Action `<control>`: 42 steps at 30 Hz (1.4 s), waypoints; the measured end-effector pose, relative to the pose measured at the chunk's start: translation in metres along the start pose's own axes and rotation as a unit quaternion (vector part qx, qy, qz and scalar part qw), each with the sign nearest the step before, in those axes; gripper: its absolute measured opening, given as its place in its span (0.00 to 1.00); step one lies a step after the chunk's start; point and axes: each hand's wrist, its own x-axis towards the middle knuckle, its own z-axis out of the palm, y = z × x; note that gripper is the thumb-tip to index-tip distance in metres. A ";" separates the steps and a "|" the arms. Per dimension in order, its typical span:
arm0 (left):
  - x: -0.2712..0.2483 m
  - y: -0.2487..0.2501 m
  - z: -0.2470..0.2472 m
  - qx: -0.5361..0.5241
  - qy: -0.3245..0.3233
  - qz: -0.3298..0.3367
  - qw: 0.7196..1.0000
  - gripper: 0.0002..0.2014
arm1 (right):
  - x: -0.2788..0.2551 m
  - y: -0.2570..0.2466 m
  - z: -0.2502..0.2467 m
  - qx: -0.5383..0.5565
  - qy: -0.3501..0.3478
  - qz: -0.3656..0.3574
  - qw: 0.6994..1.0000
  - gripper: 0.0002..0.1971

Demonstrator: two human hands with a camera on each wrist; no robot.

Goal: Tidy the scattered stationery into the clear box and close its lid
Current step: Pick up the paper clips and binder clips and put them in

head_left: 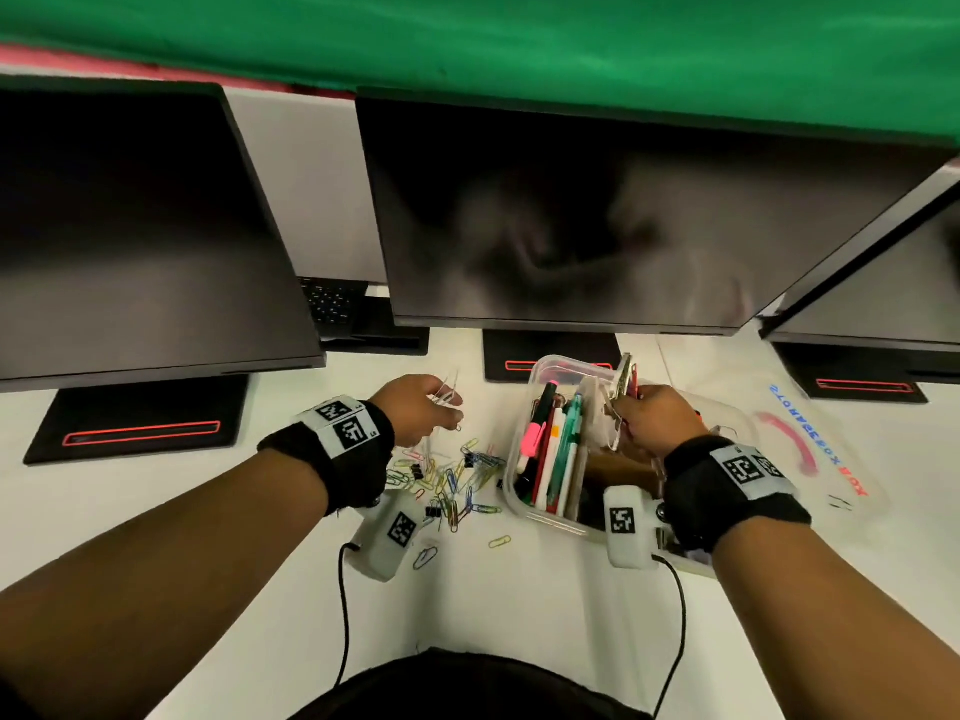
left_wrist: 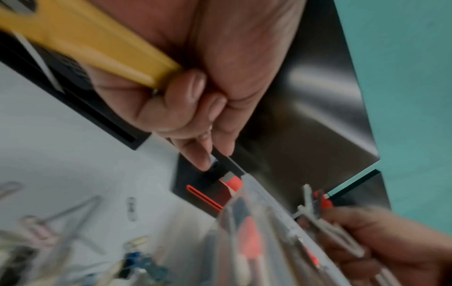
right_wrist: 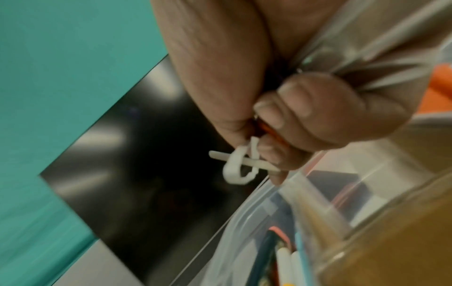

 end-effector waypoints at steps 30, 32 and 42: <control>0.009 0.106 0.122 -0.148 -0.167 -0.014 0.975 0.27 | 0.014 0.026 -0.021 -0.056 -0.075 0.084 0.992 0.11; 0.011 0.103 0.115 -0.147 -0.150 0.003 0.978 0.27 | 0.015 0.024 -0.020 -0.041 -0.067 0.081 0.994 0.10; 0.010 0.066 0.050 -0.086 -0.057 0.047 0.994 0.15 | 0.015 -0.001 -0.009 -0.016 -0.053 0.048 0.997 0.16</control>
